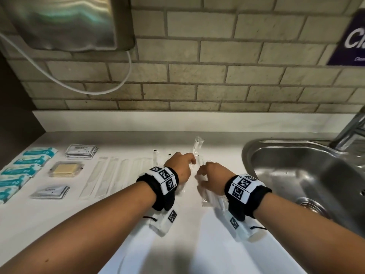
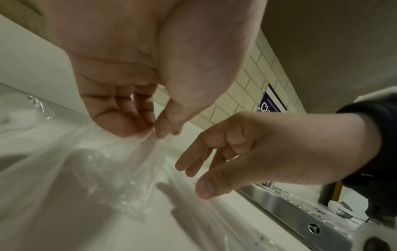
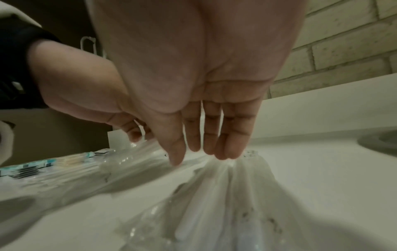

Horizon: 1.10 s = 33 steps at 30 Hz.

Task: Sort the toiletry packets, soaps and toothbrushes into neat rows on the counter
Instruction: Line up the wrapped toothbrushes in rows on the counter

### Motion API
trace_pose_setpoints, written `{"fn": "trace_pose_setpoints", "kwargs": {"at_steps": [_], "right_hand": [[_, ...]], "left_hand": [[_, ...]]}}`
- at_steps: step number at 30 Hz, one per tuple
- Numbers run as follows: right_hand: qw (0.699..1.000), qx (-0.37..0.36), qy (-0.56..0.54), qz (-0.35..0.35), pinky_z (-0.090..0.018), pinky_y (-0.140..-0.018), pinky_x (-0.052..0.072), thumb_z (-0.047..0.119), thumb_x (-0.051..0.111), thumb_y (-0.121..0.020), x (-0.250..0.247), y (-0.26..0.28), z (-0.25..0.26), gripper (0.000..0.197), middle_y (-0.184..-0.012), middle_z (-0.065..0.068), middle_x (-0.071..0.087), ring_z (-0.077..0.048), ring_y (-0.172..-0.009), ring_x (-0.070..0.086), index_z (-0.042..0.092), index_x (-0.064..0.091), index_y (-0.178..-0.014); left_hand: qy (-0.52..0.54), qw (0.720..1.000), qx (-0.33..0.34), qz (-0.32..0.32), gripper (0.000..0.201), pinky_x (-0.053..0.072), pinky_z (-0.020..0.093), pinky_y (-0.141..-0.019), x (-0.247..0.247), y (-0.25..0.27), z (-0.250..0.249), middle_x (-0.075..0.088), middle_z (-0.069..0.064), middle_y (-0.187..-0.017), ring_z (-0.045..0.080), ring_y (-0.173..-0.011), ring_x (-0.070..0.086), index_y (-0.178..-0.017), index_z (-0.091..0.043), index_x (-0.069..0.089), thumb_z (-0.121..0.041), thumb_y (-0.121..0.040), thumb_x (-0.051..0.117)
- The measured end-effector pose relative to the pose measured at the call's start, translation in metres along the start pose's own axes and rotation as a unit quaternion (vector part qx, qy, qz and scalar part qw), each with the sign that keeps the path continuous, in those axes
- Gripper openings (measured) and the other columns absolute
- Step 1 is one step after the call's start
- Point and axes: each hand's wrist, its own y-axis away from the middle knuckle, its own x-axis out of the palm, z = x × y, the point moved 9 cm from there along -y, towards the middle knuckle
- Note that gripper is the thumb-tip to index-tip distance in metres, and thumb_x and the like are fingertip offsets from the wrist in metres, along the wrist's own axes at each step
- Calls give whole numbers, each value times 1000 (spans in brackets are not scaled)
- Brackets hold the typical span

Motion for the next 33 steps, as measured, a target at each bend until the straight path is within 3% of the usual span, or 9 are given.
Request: {"fn": "trace_pose_setpoints", "kwargs": {"at_steps": [3,7,10,15,19,24,28,30,33], "right_hand": [[999,-15,-14,-28,-34,-98,46,32,52,-94,-7,3,4,35,-126,-5,59,-23,-115,57,18,61,-124],[1000,14,5,-22,-33,-95,46,33,54,-91,-9,5,-4,38,-127,-5,56,-24,-114,57,18,58,-126],[998,43,39,32,-34,-94,49,33,63,-85,3,9,-10,42,-124,-6,54,-24,-111,58,17,60,-124],[997,48,36,47,-38,-95,49,32,62,-85,14,8,-11,41,-123,-7,49,-27,-112,56,15,61,-123],[997,49,32,55,-39,-95,48,33,57,-89,17,10,-10,36,-122,-8,47,-28,-112,53,17,62,-120],[997,36,31,68,-43,-95,48,21,53,-85,22,13,-14,33,-119,-8,45,-29,-113,50,19,60,-117],[998,34,19,46,-42,-100,45,12,50,-86,19,14,-23,54,-132,-8,45,-29,-124,45,19,42,-139],[999,32,12,39,-41,-103,43,12,50,-87,16,14,-27,62,-138,-7,44,-28,-128,42,21,33,-146],[999,23,27,10,-41,-103,42,18,52,-89,8,15,-29,57,-140,-6,43,-27,-128,41,21,37,-144]], "left_hand": [[-30,999,12,-16,32,42,26,-84,-12,1,0,47,4,-117,23,-105,57,-112,-22,67,-7,-95,45],[-18,999,27,-41,21,46,28,-88,-23,7,-1,50,10,-117,26,-96,59,-99,-9,69,-16,-92,50],[-37,998,18,-44,22,46,27,-89,-23,12,4,46,5,-119,22,-97,58,-106,-14,66,-19,-85,63],[-129,992,12,-14,54,48,34,-77,-12,19,-4,48,5,-123,28,-98,60,-131,-21,42,-6,-83,61],[-207,978,-1,-1,43,50,38,-83,2,16,-14,46,10,-125,32,-105,59,-128,-13,49,-8,-86,56],[-195,980,-30,35,32,47,32,-75,28,9,-13,44,10,-124,31,-105,60,-117,-8,57,-19,-87,59],[-166,984,-28,60,32,44,31,-69,40,3,-6,49,11,-121,29,-96,62,-105,-7,61,-32,-86,60],[-153,986,-22,56,41,49,33,-73,40,0,-5,48,11,-123,28,-97,61,-113,-9,60,-38,-85,60],[-145,989,25,25,54,49,39,-91,37,-1,-11,43,5,-133,26,-113,52,-132,-20,53,-43,-84,59]]}}
